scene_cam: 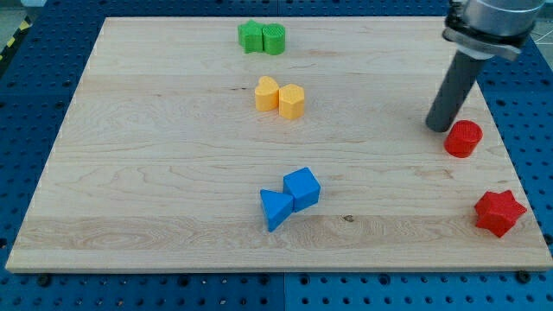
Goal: Slide the red circle down a bit
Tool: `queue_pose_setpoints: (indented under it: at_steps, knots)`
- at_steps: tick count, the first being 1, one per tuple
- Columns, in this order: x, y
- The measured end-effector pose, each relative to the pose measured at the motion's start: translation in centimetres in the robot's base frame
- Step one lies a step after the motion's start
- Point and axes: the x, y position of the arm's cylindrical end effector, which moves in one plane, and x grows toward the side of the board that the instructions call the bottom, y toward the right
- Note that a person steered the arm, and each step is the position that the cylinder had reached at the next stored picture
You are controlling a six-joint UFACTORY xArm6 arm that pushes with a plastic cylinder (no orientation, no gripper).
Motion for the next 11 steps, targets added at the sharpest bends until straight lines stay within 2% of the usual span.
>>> queue_pose_setpoints:
  at_steps: [1,3,4,5,7,8,9,10,11]
  knots:
    - [0.1,3.9]
    - [1.9,3.7]
    - [-1.5,3.6]
    - [-1.3,2.1]
    - [3.7,1.8]
    - [3.2,1.7]
    - [3.1,-0.7]
    - [6.0,-1.7]
    - [7.0,-1.1]
